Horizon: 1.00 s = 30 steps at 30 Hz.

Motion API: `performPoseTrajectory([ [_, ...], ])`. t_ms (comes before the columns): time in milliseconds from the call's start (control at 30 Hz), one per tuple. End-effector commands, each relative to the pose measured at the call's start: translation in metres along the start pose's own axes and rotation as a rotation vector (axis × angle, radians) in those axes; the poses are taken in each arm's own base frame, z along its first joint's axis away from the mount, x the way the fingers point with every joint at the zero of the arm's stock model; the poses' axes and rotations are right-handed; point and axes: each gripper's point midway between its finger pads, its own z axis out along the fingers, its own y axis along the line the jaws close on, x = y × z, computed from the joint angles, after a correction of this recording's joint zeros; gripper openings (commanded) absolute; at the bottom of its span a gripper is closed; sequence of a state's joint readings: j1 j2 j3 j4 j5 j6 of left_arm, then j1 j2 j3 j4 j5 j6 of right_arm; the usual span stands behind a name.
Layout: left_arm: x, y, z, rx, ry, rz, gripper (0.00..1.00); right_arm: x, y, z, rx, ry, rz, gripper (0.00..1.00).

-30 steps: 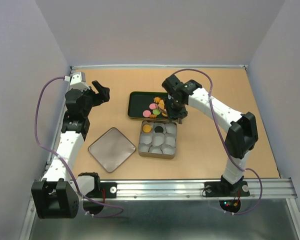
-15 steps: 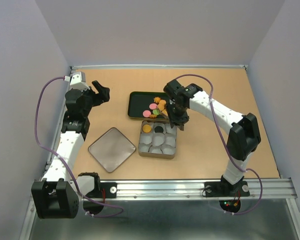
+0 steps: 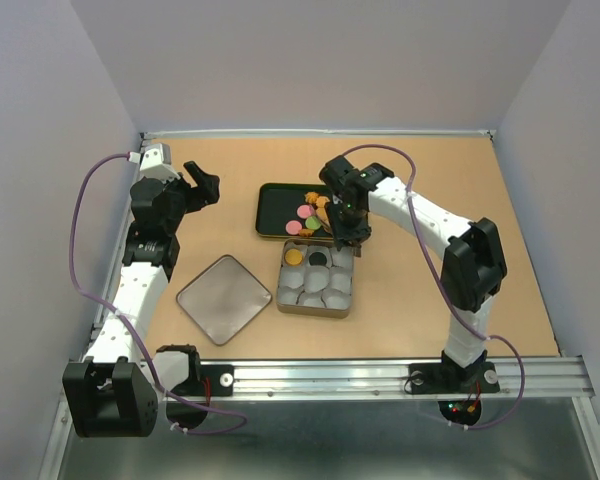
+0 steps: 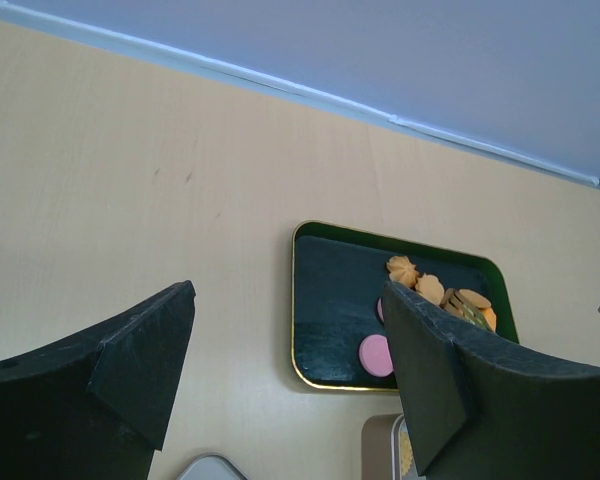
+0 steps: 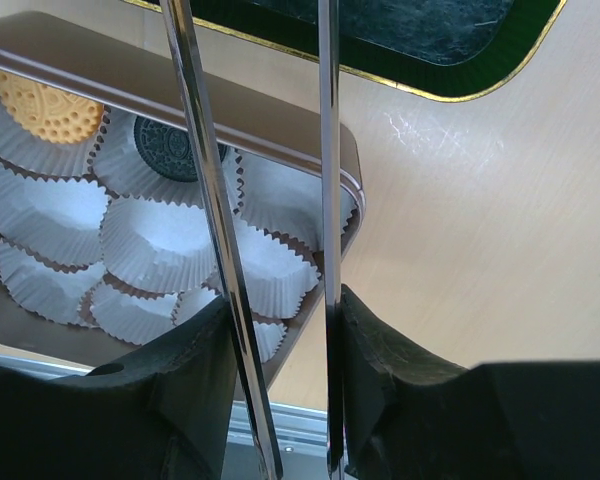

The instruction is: Pack the cookies

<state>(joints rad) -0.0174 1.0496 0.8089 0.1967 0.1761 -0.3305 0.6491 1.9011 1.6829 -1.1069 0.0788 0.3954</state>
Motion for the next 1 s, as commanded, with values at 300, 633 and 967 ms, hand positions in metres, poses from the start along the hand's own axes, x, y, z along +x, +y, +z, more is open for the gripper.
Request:
performPoseTrajectory([
  [300, -0.013, -0.007, -0.003, 0.028, -0.044, 0.011, 0.86, -0.018, -0.005, -0.02, 0.016, -0.111, 0.026, 0.36],
  [633, -0.012, -0.005, -0.003, 0.023, -0.043, 0.011, 0.86, -0.052, -0.005, -0.081, -0.015, -0.272, 0.065, 0.31],
  [967, -0.011, -0.004, -0.001, 0.017, -0.038, 0.017, 0.86, 0.01, -0.007, -0.116, -0.142, -0.214, 0.131, 0.3],
])
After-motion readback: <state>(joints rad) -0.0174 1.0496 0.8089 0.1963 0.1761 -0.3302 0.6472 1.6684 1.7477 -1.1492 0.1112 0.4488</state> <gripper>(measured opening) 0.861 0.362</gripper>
